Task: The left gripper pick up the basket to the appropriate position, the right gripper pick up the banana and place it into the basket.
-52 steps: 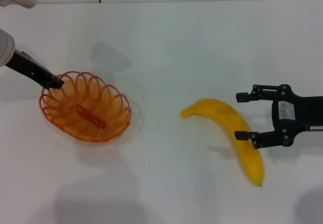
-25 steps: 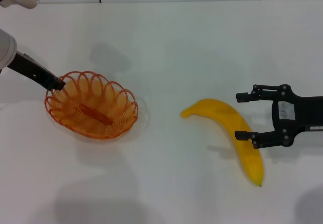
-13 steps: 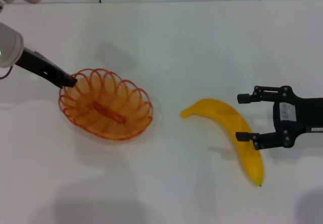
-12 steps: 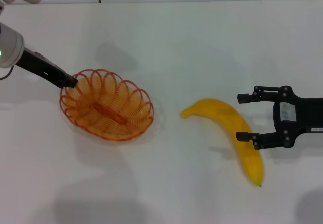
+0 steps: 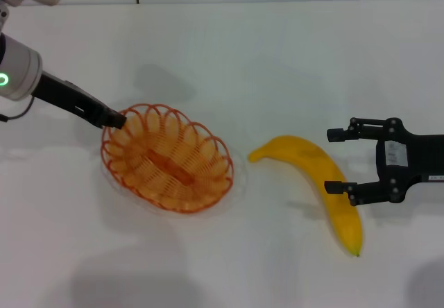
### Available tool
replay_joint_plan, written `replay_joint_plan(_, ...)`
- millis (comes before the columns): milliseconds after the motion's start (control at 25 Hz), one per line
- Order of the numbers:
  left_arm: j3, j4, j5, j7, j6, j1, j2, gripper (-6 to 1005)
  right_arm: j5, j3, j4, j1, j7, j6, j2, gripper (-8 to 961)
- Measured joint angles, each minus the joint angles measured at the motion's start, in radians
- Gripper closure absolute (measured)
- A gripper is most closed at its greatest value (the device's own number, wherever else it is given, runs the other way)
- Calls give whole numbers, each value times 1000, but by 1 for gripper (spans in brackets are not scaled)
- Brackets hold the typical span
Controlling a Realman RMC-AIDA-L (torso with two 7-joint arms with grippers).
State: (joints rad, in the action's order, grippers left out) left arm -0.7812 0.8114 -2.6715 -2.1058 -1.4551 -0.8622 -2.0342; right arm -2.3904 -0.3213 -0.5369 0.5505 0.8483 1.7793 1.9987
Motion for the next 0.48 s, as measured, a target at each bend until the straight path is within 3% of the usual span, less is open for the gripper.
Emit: replay_joint_plan(480, 4, -9, 165, -27, -100, 25, -2, 947, 1, 1, 0, -1, 0, 0, -1, 121)
